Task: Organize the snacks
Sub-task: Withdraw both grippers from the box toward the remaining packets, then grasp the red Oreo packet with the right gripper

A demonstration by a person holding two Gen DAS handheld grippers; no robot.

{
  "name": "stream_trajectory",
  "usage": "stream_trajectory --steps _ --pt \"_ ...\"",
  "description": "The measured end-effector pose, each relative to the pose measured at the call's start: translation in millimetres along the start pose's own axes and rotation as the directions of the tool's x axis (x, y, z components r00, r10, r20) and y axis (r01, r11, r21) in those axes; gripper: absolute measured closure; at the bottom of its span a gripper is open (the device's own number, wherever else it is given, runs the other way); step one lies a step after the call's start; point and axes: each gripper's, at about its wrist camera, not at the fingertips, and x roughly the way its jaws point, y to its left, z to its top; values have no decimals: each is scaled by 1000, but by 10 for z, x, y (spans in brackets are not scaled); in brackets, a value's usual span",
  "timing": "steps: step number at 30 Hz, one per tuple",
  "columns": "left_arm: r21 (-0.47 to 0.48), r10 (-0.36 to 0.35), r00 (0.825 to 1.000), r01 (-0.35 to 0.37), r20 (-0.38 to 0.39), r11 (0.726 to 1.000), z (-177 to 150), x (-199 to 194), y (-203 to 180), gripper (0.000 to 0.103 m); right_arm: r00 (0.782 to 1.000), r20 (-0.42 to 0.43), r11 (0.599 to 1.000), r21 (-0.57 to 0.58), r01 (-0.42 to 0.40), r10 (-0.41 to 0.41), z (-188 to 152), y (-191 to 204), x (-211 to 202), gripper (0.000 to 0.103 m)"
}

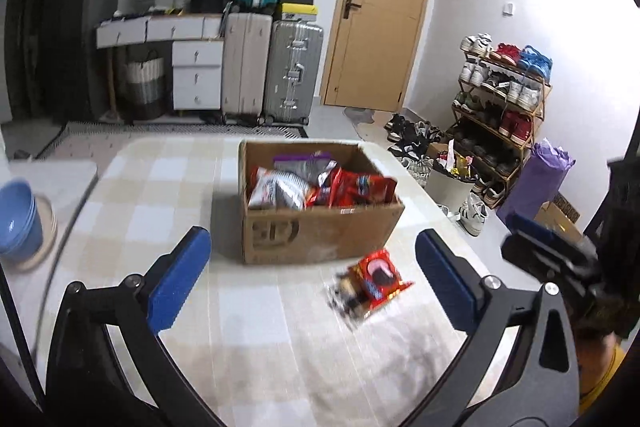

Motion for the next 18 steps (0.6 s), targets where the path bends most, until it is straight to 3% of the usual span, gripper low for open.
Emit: stream_trajectory --steps 5,9,18 --pt "-54 56 998 -57 -4 997 -209 7 149 1 1000 -5 1000 19 17 -17 -222 48 -54 5" --pt "-71 48 996 -53 -69 996 -304 160 197 1 998 -45 998 31 50 -49 -269 -52 70 5" --pt "-74 63 992 -71 -110 995 -477 499 236 1 973 -206 993 48 112 -100 -313 -268 618 5"
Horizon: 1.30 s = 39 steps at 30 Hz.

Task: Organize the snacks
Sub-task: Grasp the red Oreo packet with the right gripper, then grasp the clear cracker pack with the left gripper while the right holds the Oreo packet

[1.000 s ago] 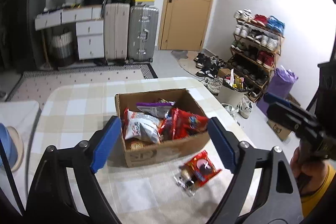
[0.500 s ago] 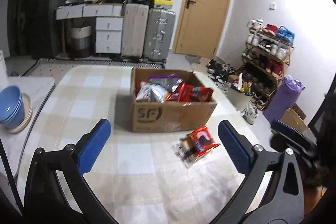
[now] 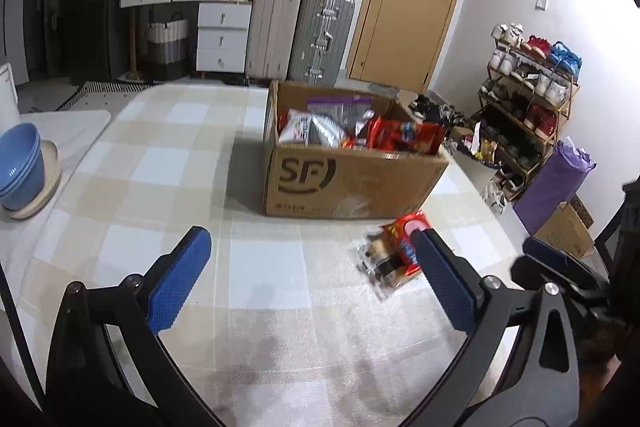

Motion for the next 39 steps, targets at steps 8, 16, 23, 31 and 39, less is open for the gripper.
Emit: stream_trajectory --steps 8,16,23,31,39 --pt "8 -2 997 3 -71 1000 -198 406 17 1 992 -120 996 -84 40 -50 122 15 776 5" --pt "11 -9 993 10 -118 1000 -307 696 22 1 973 -226 998 -59 39 -51 107 -106 1323 43" --pt "-6 -13 988 12 -151 1000 -339 843 65 1 988 -158 1000 -5 -5 4 0 -250 1092 55" --pt "7 -30 980 32 -197 999 -351 1024 -44 1 993 12 990 82 -118 118 -144 -503 539 55" --pt "14 -76 958 83 -278 996 -291 1357 -405 1 974 155 961 197 -196 167 -218 -876 206 55"
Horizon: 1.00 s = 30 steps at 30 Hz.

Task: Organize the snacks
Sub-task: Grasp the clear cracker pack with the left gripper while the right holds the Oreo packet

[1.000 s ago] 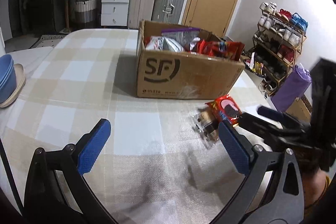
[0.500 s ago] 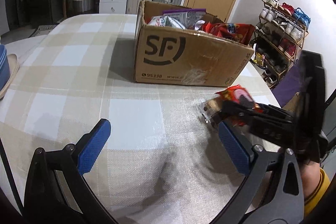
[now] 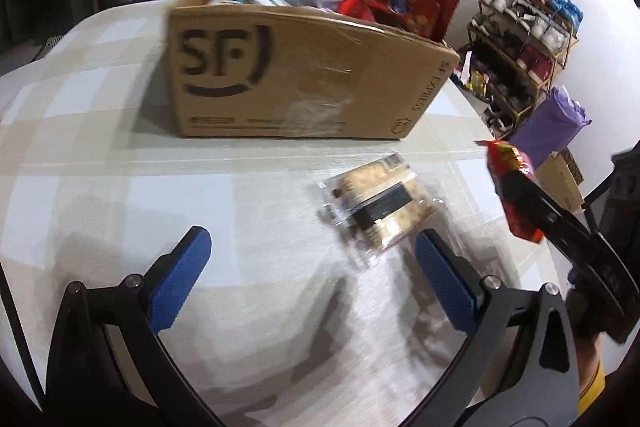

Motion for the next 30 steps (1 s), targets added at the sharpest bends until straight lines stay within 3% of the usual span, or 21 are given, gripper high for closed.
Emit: stream_trajectory --steps 3,7,14,18,22,30 --pt "-8 -20 999 19 -36 1000 151 180 -165 1 1000 20 999 33 -21 20 -11 -32 -51 55" --pt "-119 -37 995 25 -96 993 338 455 -291 1 998 43 998 56 -42 40 -17 -85 -136 55" --pt "-197 41 986 -73 -161 978 502 763 -490 1 994 102 992 118 -40 28 -34 -205 -254 55" --pt "-141 150 971 -177 -187 974 604 926 -685 1 989 149 994 103 -35 19 -43 -179 -365 55" --pt "-78 237 954 -254 -184 964 684 1064 -912 1 989 143 991 124 -45 27 -35 -240 -351 55" --pt "54 262 955 -257 -140 965 747 1178 -1135 0 988 146 982 172 -74 48 -22 -339 -322 55"
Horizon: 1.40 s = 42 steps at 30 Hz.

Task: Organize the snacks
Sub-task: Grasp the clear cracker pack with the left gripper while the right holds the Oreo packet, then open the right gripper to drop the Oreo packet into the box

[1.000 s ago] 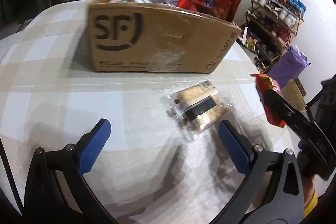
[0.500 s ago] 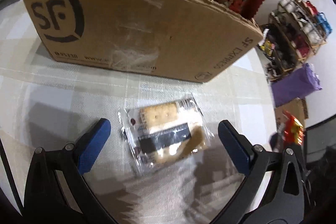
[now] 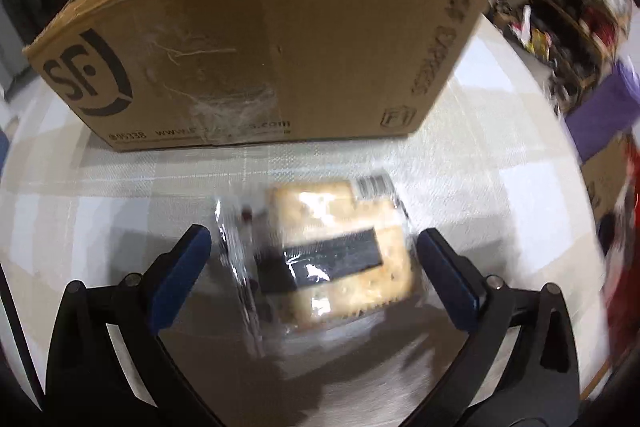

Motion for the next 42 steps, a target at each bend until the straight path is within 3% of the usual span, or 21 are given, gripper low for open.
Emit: stream_trajectory --steps 4,9,16,18,22,30,32,42 --pt "46 -31 1000 31 2 998 8 -74 19 5 1000 -1 1000 7 0 0 0 -17 8 55" --pt "94 -58 998 57 10 994 59 -164 4 28 1000 -3 1000 3 7 -7 -5 0 18 55" --pt "151 -69 997 63 34 987 191 -118 -32 31 1000 -4 1000 6 16 -16 -16 -4 11 55" --pt "170 -95 995 88 32 982 265 -101 -103 40 1000 -4 1000 7 15 -15 -17 -5 6 55" --pt "167 -128 992 122 22 978 432 -66 -133 46 1000 -5 1000 11 15 -15 -23 -8 3 55" --pt "146 -179 983 173 35 974 431 -120 28 47 1000 -5 1000 13 15 -15 -30 -5 -12 55" --pt "149 -169 984 159 58 976 147 -280 253 47 1000 -7 1000 11 11 -11 -36 -2 -20 55" --pt "137 -153 971 129 185 982 -212 -1032 382 47 999 -39 999 -25 24 -25 -35 74 38 55"
